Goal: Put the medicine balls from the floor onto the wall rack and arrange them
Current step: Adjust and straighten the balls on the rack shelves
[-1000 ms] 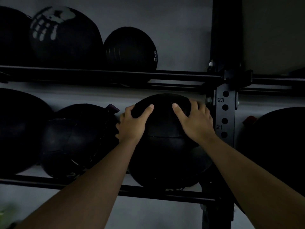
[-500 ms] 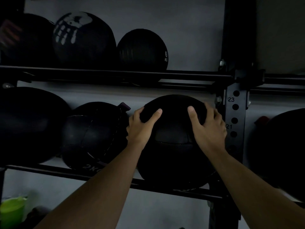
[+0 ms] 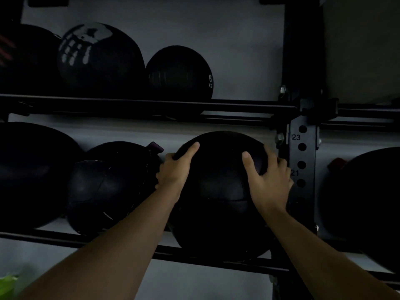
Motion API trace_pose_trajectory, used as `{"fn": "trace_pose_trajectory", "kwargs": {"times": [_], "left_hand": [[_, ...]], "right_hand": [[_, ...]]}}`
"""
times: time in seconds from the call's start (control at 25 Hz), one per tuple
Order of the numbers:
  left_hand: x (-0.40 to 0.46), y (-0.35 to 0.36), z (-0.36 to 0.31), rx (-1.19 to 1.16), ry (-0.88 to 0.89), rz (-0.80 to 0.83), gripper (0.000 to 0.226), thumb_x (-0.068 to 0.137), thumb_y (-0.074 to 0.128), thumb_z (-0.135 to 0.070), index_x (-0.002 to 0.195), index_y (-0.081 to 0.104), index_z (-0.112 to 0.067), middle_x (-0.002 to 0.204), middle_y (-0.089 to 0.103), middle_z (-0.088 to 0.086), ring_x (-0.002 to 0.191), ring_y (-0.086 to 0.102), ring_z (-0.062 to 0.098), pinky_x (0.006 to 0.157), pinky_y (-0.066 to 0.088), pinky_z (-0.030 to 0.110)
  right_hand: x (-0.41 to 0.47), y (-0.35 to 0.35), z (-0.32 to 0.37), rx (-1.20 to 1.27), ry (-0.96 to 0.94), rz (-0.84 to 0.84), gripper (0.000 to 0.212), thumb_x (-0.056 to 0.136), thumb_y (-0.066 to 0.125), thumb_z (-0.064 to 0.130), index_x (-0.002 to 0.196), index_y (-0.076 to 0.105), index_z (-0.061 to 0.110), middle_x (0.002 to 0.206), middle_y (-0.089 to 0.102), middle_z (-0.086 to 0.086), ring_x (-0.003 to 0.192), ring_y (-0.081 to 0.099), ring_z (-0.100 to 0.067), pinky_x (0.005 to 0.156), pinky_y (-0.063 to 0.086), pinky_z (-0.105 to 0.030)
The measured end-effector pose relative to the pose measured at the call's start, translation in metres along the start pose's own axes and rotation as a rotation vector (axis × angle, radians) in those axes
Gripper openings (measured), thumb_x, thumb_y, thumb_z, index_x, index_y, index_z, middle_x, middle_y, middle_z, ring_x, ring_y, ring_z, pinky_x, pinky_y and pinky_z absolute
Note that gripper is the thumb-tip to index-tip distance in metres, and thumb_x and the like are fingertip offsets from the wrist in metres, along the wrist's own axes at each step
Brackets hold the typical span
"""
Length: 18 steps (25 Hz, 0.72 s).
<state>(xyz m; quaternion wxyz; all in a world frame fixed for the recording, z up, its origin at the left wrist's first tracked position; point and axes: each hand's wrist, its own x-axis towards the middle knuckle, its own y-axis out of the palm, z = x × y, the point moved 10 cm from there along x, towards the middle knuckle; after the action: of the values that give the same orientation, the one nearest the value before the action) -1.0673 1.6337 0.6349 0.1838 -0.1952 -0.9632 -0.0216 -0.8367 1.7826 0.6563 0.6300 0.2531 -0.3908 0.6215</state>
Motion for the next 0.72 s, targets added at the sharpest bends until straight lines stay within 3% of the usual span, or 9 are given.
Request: {"fn": "trace_pose_trajectory", "kwargs": {"times": [0.2,0.36,0.44,0.56,0.72], "left_hand": [[-0.037,-0.004,0.006,0.123,0.105,-0.204,0.095,0.074,0.045,-0.093,0.149,0.043,-0.034,0.156,0.044,0.009,0.147,0.033,0.038,0.120,0.022,0.061],[-0.042,-0.008,-0.004,0.173,0.178,-0.276,0.087,0.086,0.045,-0.083,0.151,0.044,-0.026,0.156,0.045,0.011,0.148,0.037,0.036,0.123,0.023,0.060],[-0.047,-0.012,-0.008,0.139,0.245,-0.301,0.083,0.088,0.049,-0.079,0.151,0.047,-0.025,0.157,0.048,0.006,0.148,0.042,0.031,0.123,0.028,0.057],[-0.050,-0.007,-0.010,0.126,0.283,-0.245,0.081,0.090,0.044,-0.079,0.157,0.038,-0.034,0.166,0.038,0.001,0.153,0.034,0.027,0.126,0.024,0.056],[-0.038,-0.012,-0.016,0.406,0.325,-0.131,0.083,0.091,0.032,-0.083,0.156,0.038,-0.031,0.161,0.043,0.007,0.150,0.036,0.032,0.126,0.018,0.056]], "right_hand": [[0.000,-0.002,-0.021,0.183,-0.059,0.022,0.077,0.089,0.032,0.073,0.152,0.043,0.029,0.148,0.046,-0.007,0.139,0.042,-0.026,0.120,0.030,-0.057],[0.007,-0.003,-0.019,0.080,-0.109,0.098,0.077,0.091,0.023,0.073,0.156,0.035,0.032,0.154,0.040,-0.008,0.144,0.036,-0.031,0.121,0.028,-0.055],[0.007,0.000,-0.008,0.003,-0.154,0.158,0.070,0.092,0.021,0.072,0.156,0.030,0.045,0.159,0.035,-0.005,0.147,0.030,-0.033,0.121,0.025,-0.055],[0.000,0.001,0.009,-0.040,-0.149,0.185,0.062,0.090,0.023,0.077,0.150,0.028,0.059,0.163,0.030,-0.003,0.150,0.025,-0.036,0.120,0.018,-0.061],[-0.009,-0.007,0.027,-0.124,-0.123,0.182,0.066,0.090,0.030,0.068,0.150,0.041,0.041,0.157,0.038,-0.016,0.145,0.031,-0.044,0.120,0.020,-0.063]]}}
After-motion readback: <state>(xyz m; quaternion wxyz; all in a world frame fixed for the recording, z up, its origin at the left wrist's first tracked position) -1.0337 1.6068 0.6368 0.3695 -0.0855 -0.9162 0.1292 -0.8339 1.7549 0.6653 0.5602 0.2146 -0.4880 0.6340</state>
